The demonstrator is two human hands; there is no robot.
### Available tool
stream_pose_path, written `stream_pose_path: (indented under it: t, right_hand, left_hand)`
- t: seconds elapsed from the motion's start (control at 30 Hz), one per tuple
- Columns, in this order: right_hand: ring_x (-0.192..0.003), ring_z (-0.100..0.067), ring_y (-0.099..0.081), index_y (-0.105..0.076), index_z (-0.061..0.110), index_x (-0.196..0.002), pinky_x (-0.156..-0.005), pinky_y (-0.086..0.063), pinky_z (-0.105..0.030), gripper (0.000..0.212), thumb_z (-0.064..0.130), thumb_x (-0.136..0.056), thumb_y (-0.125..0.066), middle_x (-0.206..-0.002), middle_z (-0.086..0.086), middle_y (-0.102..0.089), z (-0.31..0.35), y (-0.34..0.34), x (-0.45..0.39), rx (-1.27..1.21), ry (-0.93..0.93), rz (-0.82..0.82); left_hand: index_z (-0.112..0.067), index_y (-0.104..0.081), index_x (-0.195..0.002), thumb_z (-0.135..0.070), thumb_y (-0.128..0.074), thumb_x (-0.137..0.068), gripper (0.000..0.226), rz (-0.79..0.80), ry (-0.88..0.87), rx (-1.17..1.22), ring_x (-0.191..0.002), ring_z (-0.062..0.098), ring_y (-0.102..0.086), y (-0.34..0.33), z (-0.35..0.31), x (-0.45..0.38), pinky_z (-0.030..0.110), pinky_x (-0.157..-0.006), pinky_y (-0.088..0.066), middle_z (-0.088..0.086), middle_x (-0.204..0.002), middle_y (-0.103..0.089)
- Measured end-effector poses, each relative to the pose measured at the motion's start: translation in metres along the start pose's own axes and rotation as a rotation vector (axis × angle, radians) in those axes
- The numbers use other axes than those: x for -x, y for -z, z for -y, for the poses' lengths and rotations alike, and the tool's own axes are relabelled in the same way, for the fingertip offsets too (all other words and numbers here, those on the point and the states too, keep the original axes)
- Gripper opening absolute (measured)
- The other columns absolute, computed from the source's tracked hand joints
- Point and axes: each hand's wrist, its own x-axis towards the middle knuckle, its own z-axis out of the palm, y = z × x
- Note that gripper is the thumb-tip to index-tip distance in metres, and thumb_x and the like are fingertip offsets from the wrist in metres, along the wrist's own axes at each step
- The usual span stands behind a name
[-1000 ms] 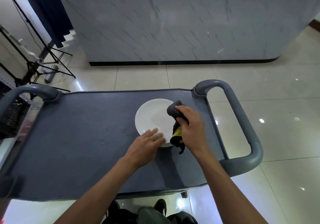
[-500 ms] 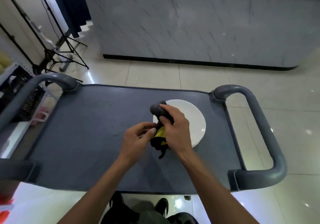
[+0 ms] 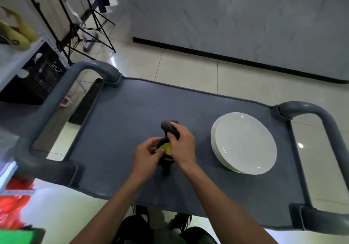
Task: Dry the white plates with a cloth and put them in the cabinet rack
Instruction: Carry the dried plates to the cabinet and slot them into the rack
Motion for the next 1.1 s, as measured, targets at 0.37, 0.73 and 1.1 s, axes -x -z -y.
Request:
stream_pose_path:
  t: [0.37, 0.73, 1.1]
  right_hand:
    - [-0.122, -0.023, -0.056, -0.063, 0.01, -0.13, -0.107, -0.043, -0.037, 0.04, 0.012, -0.091, -0.066, -0.132, -0.007, -0.063, 0.013, -0.068, -0.03, 0.192, -0.045, 0.035]
    - [-0.128, -0.027, -0.051, -0.062, 0.008, -0.131, -0.111, -0.038, -0.036, 0.038, 0.014, -0.094, -0.061, -0.139, -0.008, -0.056, 0.013, -0.052, -0.027, 0.351, -0.031, 0.115]
    - [-0.127, -0.026, -0.055, -0.066, 0.007, -0.124, -0.111, -0.038, -0.04, 0.031, 0.008, -0.093, -0.063, -0.131, -0.009, -0.064, 0.021, 0.069, -0.009, 0.298, 0.027, -0.291]
  left_hand:
    - [-0.041, -0.071, -0.102, -0.013, -0.077, -0.08, 0.036, 0.0, 0.008, -0.203, -0.085, -0.011, -0.065, 0.051, 0.02, -0.045, 0.014, -0.075, -0.053, -0.035, -0.089, -0.068]
    - [-0.018, -0.073, -0.112, -0.013, -0.068, -0.087, 0.026, 0.107, -0.103, -0.423, -0.106, 0.016, -0.065, 0.066, 0.01, -0.066, 0.02, -0.09, -0.043, -0.001, -0.115, -0.072]
    - [-0.022, -0.071, -0.117, -0.024, -0.062, -0.093, 0.025, 0.329, -0.218, -0.374, -0.092, 0.005, -0.066, -0.007, -0.068, -0.08, 0.019, -0.087, -0.051, -0.005, -0.11, -0.073]
